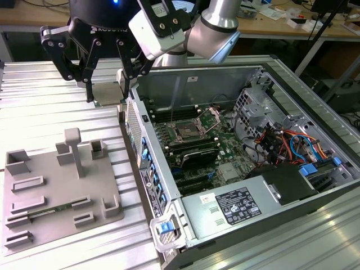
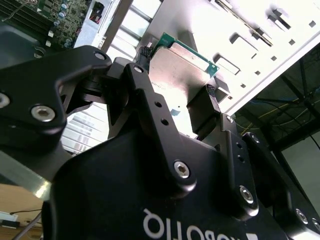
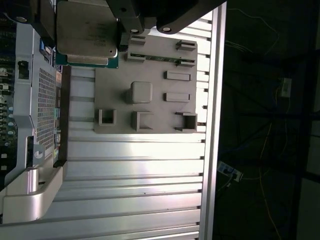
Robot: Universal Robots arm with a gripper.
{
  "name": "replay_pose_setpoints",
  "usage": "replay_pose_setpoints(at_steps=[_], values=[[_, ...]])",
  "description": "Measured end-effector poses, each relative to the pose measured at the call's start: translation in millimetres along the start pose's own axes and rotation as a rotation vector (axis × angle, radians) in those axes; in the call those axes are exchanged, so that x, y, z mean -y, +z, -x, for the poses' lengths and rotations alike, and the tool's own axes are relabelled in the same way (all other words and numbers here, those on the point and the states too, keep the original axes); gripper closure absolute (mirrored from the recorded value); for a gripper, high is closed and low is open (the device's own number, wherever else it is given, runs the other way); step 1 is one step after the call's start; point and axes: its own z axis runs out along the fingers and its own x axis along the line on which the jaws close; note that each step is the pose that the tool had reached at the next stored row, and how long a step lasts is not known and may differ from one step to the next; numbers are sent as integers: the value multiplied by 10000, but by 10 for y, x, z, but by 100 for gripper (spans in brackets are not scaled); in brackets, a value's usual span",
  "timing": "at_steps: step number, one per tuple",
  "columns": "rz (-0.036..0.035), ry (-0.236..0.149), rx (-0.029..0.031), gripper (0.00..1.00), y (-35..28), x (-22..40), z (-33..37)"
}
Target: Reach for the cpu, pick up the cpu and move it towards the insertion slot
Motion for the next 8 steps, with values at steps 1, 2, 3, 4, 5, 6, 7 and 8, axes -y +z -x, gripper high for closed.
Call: replay_pose_setpoints(at_steps=[1, 2, 3, 4, 5, 6, 7, 8], values=[[0, 0, 1, 45, 0, 0, 0], [0, 0, 0, 45, 0, 0, 0], [0, 0, 0, 45, 0, 0, 0], [0, 0, 1, 45, 0, 0, 1], [-1, 0, 0, 45, 0, 0, 1], [-1, 0, 1, 45, 0, 0, 1], [0, -2, 1, 45, 0, 0, 7], [0, 0, 0, 45, -1, 1, 23]])
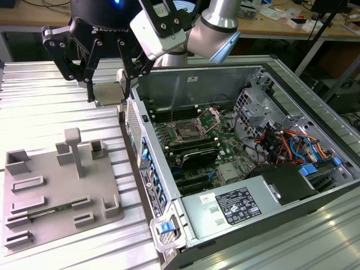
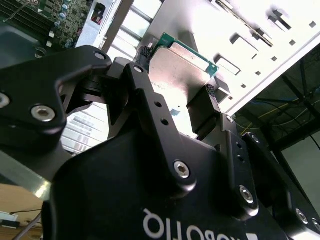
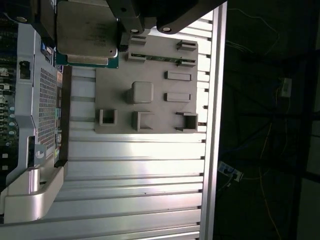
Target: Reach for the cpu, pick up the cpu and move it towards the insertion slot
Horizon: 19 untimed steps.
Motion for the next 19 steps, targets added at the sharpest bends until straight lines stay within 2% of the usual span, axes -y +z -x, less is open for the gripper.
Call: replay_pose_setpoints(at_steps=[19], values=[[-1, 0, 0, 45, -7, 12, 213]])
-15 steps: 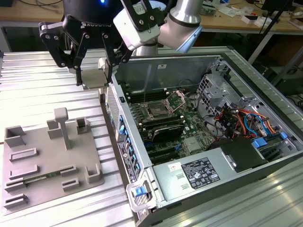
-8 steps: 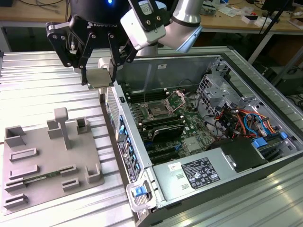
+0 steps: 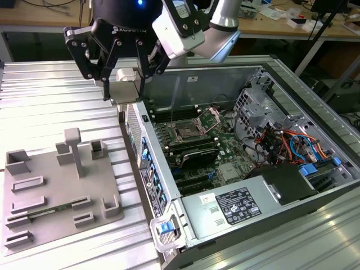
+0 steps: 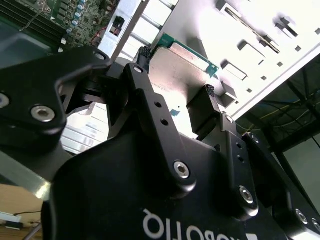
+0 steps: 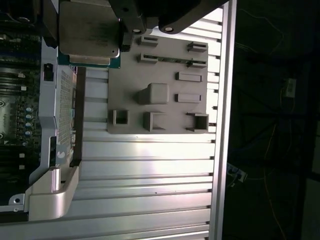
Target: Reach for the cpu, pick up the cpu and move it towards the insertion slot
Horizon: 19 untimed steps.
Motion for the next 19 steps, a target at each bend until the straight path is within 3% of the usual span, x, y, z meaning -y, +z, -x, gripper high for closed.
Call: replay_pose_setpoints(at_steps=[19], values=[[0, 0, 0, 45, -7, 12, 217]])
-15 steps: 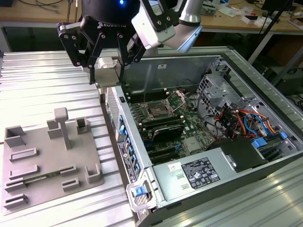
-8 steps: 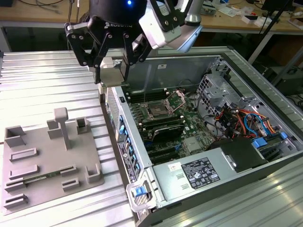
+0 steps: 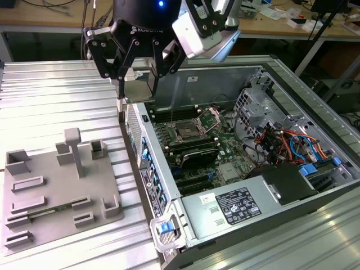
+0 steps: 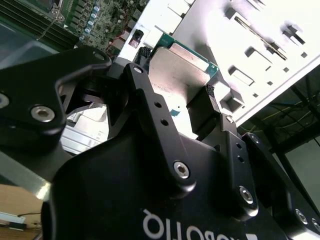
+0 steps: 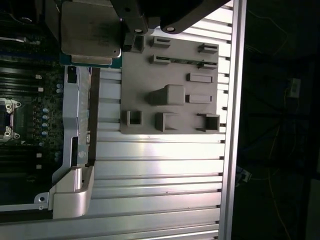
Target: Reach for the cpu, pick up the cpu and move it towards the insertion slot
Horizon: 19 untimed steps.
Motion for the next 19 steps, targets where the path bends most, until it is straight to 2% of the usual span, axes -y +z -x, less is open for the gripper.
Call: replay_pose_setpoints(at_steps=[19], values=[[0, 0, 0, 45, -4, 7, 127]])
